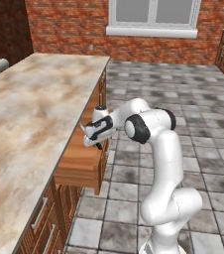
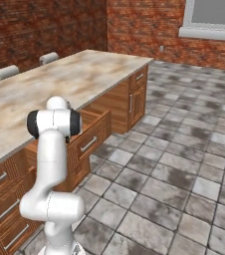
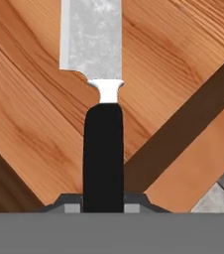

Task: Pick up the metallic utensils from the counter and place them in the open drawer. Make sure not to pick up any wooden utensils.

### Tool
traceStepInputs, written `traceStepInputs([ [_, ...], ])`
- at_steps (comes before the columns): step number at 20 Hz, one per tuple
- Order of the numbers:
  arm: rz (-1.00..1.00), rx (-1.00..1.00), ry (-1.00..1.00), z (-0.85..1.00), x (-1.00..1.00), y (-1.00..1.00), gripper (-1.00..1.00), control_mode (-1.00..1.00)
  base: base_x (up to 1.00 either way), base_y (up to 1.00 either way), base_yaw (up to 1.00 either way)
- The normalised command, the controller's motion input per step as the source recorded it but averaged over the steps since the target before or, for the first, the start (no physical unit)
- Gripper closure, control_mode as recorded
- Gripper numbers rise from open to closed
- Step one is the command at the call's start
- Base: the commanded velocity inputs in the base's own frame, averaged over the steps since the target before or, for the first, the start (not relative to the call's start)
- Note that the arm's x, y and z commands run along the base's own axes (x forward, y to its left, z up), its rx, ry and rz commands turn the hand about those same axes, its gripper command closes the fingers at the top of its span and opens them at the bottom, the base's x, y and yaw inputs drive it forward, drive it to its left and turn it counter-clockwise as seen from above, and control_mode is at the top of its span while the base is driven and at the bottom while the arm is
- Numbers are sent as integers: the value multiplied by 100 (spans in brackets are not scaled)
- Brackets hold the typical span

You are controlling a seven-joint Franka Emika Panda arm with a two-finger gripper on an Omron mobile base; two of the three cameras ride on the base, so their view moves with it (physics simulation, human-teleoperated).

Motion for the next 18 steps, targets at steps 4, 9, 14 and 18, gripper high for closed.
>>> traceStepInputs([
  [4,0,0,8,-14,0,-33,100,-100,0,0,0],
  [9,3,0,3,-4,0,-57,100,-100,0,0,0],
  [14,4,0,1,-9,0,-68,100,-100,0,0,0],
  [18,6,0,-1,-1,0,-34,100,-100,0,0,0],
])
